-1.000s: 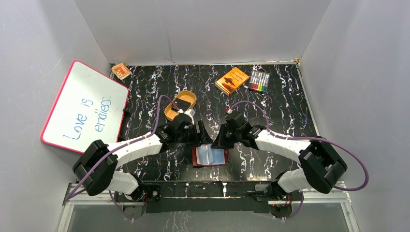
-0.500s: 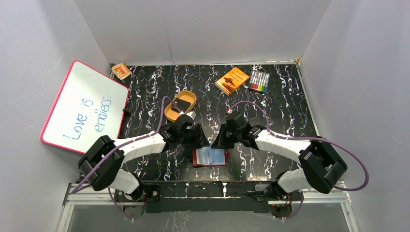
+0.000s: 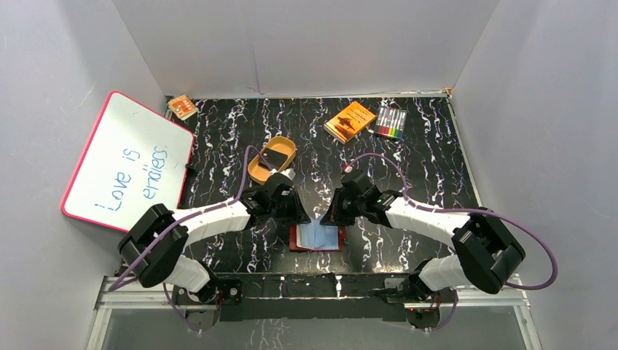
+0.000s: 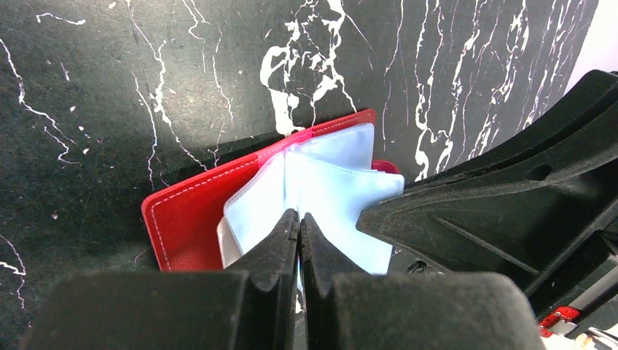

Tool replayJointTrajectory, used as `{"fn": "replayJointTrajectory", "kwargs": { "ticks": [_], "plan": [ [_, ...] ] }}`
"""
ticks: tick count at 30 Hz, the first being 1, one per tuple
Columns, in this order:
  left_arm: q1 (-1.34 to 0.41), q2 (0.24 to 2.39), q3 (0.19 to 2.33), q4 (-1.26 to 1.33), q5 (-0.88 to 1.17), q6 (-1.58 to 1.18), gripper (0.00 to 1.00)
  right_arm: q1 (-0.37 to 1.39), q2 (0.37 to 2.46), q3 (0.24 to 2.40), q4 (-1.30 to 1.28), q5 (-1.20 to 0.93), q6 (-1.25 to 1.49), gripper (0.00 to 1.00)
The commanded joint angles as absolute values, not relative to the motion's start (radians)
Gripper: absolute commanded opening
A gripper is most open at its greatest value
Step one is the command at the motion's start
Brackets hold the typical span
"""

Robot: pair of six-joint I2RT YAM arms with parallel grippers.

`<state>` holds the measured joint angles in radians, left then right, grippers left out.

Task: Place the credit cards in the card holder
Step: Open the card holder at the center of the board.

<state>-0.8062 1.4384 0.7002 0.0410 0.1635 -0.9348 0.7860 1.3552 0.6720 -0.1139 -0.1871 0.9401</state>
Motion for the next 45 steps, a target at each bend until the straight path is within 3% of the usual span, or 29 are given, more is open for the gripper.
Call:
{"fn": "replayJointTrajectory", "kwargs": {
  "ticks": [1,17,23,28,35,41,45],
  "plan": [
    [-0.801,1.444,0.697,0.014,0.145,-0.925,0.0,0.79,1.326,0.673,-0.129,-0.149,0.917,0.0],
    [-0.802,1.487,0.687,-0.075,0.021,-0.898,0.01,0.79,1.298,0.647,-0.254,-0.025,0.81,0.02],
    [-0.802,1.478,0.697,-0.106,-0.036,-0.894,0.14,0.79,1.333,0.688,-0.289,-0.006,0.772,0.12],
    [-0.802,1.442,0.708,-0.15,-0.072,-0.878,0.36,0.79,1.347,0.712,-0.306,0.02,0.751,0.31],
    [-0.801,1.325,0.726,-0.188,-0.091,-0.872,0.48,0.789,1.322,0.769,-0.379,0.036,0.729,0.56],
    [-0.801,1.226,0.742,-0.239,-0.15,-0.874,0.51,0.79,1.263,0.837,-0.453,0.062,0.682,0.6],
    [-0.779,1.162,0.763,-0.278,-0.249,-0.878,0.57,0.789,1.22,0.818,-0.341,-0.032,0.643,0.58]
  ]
}}
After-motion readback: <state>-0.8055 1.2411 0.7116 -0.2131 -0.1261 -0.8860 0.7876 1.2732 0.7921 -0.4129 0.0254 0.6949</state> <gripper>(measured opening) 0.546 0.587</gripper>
